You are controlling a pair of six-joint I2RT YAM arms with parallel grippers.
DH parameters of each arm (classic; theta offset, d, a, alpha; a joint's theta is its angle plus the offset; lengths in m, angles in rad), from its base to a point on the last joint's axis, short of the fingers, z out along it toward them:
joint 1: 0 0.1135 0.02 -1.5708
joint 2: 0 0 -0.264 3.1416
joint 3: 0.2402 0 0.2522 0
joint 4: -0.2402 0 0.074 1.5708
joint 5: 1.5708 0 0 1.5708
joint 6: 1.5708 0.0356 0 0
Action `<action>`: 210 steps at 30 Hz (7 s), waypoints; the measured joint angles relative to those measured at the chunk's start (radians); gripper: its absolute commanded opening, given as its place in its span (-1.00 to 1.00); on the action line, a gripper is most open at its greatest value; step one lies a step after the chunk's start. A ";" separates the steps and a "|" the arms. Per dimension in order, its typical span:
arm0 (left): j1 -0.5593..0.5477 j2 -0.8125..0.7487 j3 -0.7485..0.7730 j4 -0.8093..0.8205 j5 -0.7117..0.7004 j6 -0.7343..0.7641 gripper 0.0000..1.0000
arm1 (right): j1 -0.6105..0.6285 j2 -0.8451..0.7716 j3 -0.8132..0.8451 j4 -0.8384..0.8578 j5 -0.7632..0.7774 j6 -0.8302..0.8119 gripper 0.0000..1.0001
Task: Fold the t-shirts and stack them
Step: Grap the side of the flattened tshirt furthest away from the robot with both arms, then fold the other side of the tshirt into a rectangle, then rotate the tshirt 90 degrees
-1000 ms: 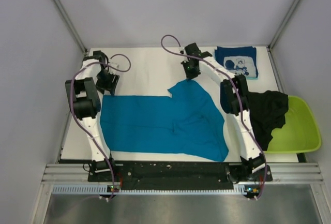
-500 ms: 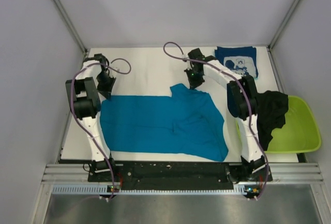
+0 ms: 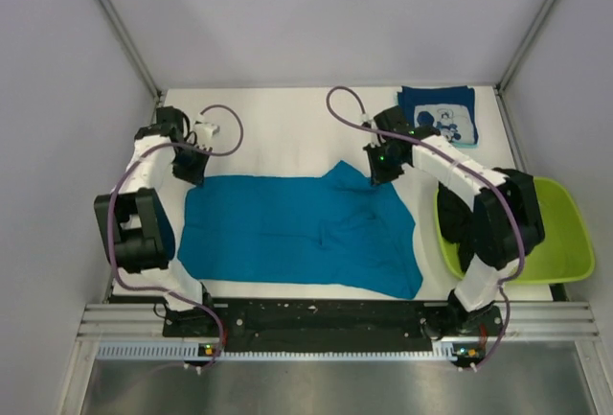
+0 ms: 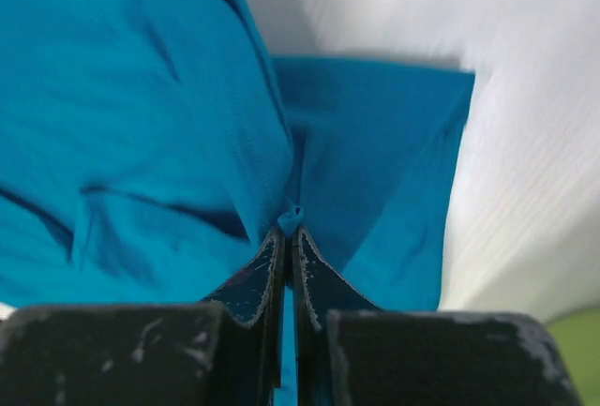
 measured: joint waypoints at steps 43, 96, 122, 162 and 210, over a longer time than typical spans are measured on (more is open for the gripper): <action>0.019 -0.267 -0.270 0.229 -0.064 0.297 -1.00 | 0.177 -0.689 -0.641 -0.054 -0.013 0.365 -1.00; -0.984 0.141 -0.045 0.348 0.301 -0.090 -0.13 | -0.102 -0.376 -0.747 0.356 -0.047 0.409 -1.00; -1.007 0.101 -0.070 0.266 0.315 -0.004 -0.58 | -0.109 -0.382 -0.766 0.393 -0.061 0.415 -1.00; -0.781 -0.140 -0.156 0.137 0.243 0.178 0.18 | -0.069 -0.552 -0.626 0.171 0.008 0.334 -0.22; -0.010 -0.111 -0.315 0.264 -0.186 0.260 0.19 | -0.114 -0.108 -0.346 0.140 0.145 0.185 -0.78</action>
